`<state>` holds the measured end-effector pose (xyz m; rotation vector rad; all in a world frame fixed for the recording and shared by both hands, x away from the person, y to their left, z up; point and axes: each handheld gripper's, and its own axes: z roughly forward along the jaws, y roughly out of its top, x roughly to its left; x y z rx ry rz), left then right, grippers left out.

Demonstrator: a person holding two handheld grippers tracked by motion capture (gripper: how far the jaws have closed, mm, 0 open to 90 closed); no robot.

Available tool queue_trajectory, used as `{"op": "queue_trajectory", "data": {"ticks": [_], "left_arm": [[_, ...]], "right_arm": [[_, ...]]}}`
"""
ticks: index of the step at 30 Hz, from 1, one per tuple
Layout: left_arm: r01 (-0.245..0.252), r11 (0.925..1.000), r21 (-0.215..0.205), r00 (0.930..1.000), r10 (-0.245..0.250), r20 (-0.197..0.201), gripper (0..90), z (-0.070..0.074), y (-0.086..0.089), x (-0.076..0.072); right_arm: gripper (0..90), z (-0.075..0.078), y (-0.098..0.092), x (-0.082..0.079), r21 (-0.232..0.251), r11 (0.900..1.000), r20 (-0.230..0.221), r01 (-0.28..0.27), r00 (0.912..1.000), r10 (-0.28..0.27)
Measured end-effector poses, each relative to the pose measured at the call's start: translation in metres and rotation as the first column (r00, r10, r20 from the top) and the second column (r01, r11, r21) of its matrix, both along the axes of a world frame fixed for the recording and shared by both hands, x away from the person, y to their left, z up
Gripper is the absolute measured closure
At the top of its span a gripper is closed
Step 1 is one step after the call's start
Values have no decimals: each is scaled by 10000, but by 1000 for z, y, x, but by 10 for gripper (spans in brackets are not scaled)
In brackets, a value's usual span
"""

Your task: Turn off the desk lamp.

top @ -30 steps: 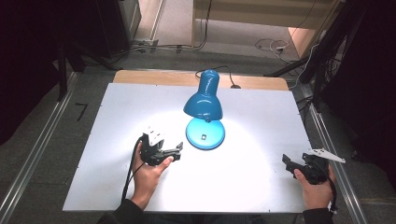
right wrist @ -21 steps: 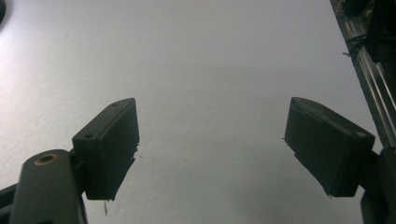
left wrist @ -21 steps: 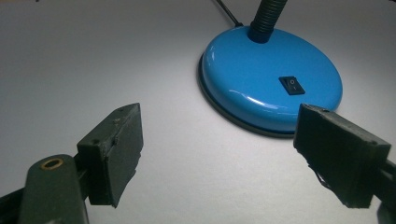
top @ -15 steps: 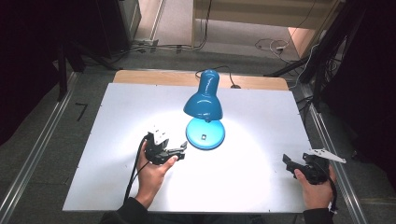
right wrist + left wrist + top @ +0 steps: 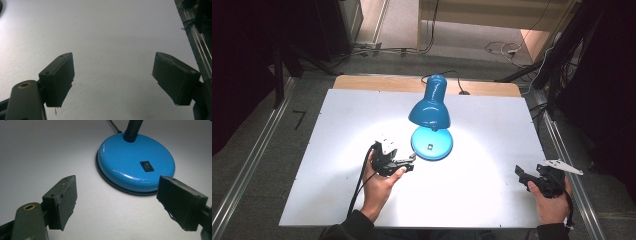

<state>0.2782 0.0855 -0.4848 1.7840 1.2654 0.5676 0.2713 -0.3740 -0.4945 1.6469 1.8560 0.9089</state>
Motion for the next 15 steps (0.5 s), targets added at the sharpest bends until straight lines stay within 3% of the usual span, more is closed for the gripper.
{"op": "queue_trajectory", "data": {"ticks": [15], "left_arm": [[219,9998,42,9998,-219,16,202,2,-13,4]], "right_arm": [[164,0,0,0,22,10000,0,14,10000,-14]]}}
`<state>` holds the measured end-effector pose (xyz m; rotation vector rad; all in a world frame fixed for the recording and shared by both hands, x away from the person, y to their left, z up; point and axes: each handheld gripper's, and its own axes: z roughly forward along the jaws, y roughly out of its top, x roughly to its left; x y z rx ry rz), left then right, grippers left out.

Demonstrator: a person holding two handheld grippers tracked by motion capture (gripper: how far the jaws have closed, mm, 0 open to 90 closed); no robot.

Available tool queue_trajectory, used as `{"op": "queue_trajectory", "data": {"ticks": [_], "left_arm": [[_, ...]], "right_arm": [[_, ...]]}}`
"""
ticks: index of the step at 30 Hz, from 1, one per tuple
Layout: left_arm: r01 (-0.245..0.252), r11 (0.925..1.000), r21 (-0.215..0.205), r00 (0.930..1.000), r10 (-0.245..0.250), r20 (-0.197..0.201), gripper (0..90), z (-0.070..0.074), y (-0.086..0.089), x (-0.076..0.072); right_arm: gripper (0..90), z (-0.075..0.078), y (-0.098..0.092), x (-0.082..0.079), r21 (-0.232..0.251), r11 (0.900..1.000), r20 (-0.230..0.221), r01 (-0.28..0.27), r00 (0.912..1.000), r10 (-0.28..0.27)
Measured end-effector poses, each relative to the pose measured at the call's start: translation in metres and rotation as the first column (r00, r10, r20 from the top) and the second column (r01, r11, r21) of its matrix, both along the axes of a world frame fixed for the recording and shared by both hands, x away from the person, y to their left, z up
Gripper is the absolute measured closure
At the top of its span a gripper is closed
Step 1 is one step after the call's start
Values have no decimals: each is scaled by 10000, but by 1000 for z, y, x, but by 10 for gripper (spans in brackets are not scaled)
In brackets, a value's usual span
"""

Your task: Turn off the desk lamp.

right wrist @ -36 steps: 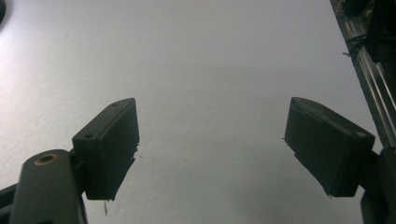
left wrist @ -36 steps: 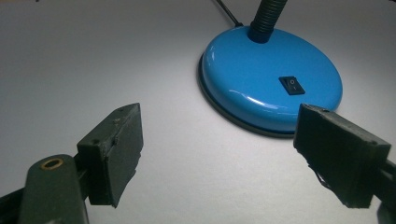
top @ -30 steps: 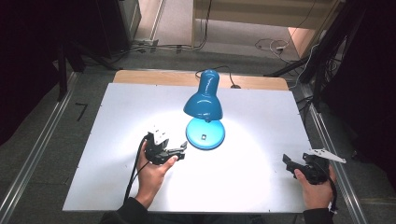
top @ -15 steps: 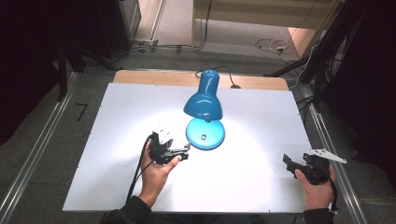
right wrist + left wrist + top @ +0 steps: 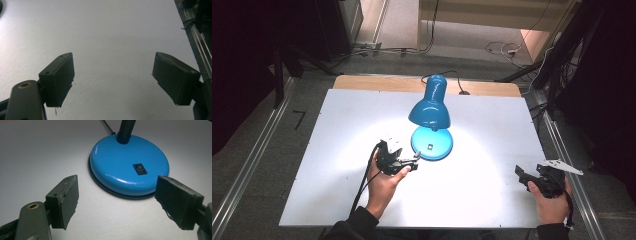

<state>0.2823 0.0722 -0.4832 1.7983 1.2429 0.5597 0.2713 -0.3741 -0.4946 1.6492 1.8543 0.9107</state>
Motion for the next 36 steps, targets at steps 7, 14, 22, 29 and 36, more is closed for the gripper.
{"op": "queue_trajectory", "data": {"ticks": [7,14,22,29,36], "left_arm": [[-13,10000,-86,9997,15,225,249,0,-6,3],[-33,10000,-67,9996,35,262,280,-3,-11,6],[-69,9999,-108,9993,73,359,355,-5,-18,11],[267,9996,-65,9963,-261,820,600,-7,-23,12],[735,9970,-249,9948,-716,721,874,-13,-28,18]], "right_arm": [[164,0,0,0,8,10000,-1,14,10000,-14],[164,0,0,0,7,10000,-10,20,10000,-20],[164,0,0,0,10,10000,-9,13,10000,-13],[164,0,-1,0,-2,10000,-13,2,10000,-2],[164,-1,0,0,-23,10000,-13,-15,10000,15]]}}
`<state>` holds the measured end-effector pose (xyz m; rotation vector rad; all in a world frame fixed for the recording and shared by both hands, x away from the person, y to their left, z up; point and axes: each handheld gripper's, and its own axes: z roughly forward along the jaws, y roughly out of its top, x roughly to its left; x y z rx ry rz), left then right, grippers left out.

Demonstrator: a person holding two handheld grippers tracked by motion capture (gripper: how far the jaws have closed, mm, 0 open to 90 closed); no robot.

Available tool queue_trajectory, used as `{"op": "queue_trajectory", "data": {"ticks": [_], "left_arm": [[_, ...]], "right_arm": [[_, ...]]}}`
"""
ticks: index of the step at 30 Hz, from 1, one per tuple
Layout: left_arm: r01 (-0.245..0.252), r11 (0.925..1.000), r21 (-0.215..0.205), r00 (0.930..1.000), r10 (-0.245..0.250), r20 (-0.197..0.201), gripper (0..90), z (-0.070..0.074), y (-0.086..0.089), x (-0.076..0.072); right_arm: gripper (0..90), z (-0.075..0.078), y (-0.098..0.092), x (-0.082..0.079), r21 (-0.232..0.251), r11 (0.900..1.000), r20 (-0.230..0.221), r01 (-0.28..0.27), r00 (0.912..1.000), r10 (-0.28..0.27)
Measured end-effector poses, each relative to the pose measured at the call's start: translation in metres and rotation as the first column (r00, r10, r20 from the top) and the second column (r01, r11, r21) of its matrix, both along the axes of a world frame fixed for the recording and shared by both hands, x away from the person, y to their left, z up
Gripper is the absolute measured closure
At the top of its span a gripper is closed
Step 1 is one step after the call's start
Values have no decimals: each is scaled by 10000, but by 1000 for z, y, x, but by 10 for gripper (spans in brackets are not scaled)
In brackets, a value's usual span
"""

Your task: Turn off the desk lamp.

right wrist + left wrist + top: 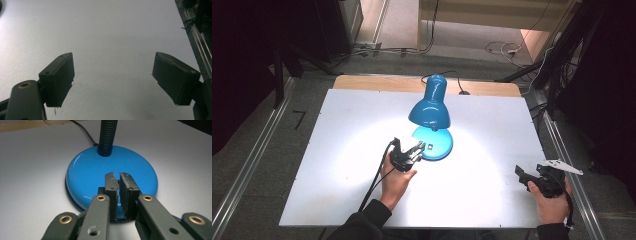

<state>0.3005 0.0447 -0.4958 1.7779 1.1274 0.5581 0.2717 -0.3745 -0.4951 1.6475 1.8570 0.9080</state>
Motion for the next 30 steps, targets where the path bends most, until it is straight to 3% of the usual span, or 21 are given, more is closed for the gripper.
{"op": "queue_trajectory", "data": {"ticks": [10,20,30], "left_arm": [[267,9996,9,9996,-267,-22,900,-2,-11,7],[199,9997,-163,9995,-202,-228,900,-6,-14,14],[169,9998,-72,9995,-171,-271,900,-7,-17,18]], "right_arm": [[164,0,-1,0,4,10000,4,-16,10000,16],[165,0,-1,1,9,10000,9,-15,10000,15],[165,0,-1,1,12,10000,1,-6,10000,6]]}}
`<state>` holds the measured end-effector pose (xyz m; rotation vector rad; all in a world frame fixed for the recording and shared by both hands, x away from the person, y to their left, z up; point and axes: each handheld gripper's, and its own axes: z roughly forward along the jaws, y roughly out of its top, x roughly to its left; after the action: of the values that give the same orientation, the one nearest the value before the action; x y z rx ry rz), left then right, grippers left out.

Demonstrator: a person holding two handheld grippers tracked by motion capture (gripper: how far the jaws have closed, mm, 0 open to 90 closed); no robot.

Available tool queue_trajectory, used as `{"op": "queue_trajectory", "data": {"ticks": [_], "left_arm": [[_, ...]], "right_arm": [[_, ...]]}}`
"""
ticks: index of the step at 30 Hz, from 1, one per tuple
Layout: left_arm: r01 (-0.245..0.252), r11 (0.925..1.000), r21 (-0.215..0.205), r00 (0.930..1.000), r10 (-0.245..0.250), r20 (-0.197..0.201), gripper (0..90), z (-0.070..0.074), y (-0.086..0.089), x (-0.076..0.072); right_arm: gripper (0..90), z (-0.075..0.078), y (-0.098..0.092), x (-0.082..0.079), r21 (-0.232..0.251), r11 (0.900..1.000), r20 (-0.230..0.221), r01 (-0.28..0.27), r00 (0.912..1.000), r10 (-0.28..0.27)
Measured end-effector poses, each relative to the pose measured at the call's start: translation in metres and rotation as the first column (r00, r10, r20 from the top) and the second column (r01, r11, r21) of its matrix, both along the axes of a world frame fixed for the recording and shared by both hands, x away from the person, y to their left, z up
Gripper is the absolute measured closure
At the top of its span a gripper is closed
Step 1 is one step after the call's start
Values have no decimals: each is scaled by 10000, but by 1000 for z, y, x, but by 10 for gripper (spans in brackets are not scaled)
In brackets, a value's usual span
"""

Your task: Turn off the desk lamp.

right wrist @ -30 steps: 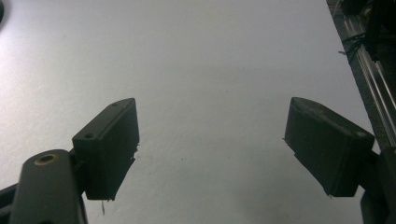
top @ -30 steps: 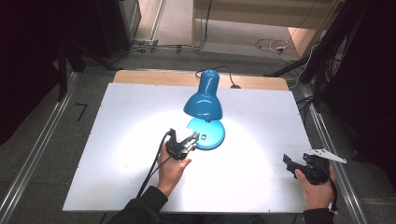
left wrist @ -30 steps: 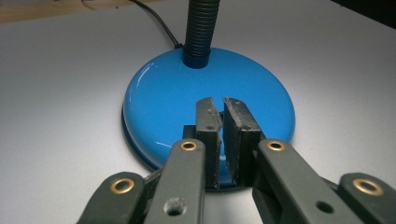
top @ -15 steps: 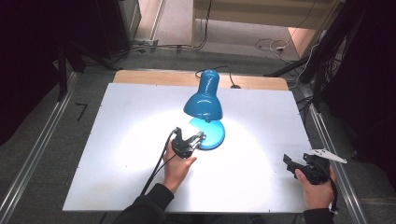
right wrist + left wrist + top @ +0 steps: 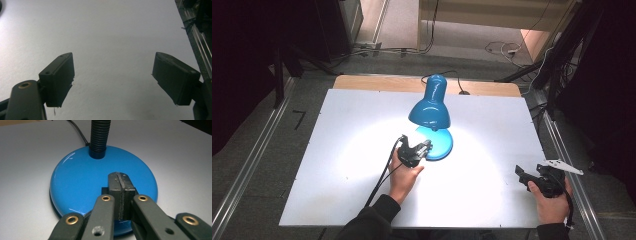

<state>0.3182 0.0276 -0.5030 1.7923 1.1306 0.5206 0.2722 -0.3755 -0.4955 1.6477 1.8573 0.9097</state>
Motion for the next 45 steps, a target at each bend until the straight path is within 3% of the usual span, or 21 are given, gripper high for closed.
{"op": "queue_trajectory", "data": {"ticks": [12,22,27,32,35,41,45], "left_arm": [[8,9998,189,10000,-7,-35,900,-4,-2,2],[8,9960,897,9997,-29,233,900,-3,-8,0],[-8,9933,1156,9998,-14,187,900,-1,-9,3],[-137,9936,1125,9997,111,230,900,-2,-13,8],[-180,9970,748,9998,174,88,900,-4,-12,12],[-405,9984,404,9992,402,88,900,-3,-10,15],[-371,9984,420,9993,367,97,850,-1,-10,14]], "right_arm": [[164,0,0,0,-3,10000,-4,-6,10000,6],[165,0,2,0,-55,10000,-12,-48,10000,48],[165,0,3,0,-30,9999,6,-98,10000,98],[165,0,3,0,-12,10000,0,-79,10000,79],[165,0,1,0,-1,10000,-25,-68,10000,68],[165,-1,1,1,9,10000,-2,-50,10000,50],[166,0,1,1,-13,10000,-7,-64,10000,64]]}}
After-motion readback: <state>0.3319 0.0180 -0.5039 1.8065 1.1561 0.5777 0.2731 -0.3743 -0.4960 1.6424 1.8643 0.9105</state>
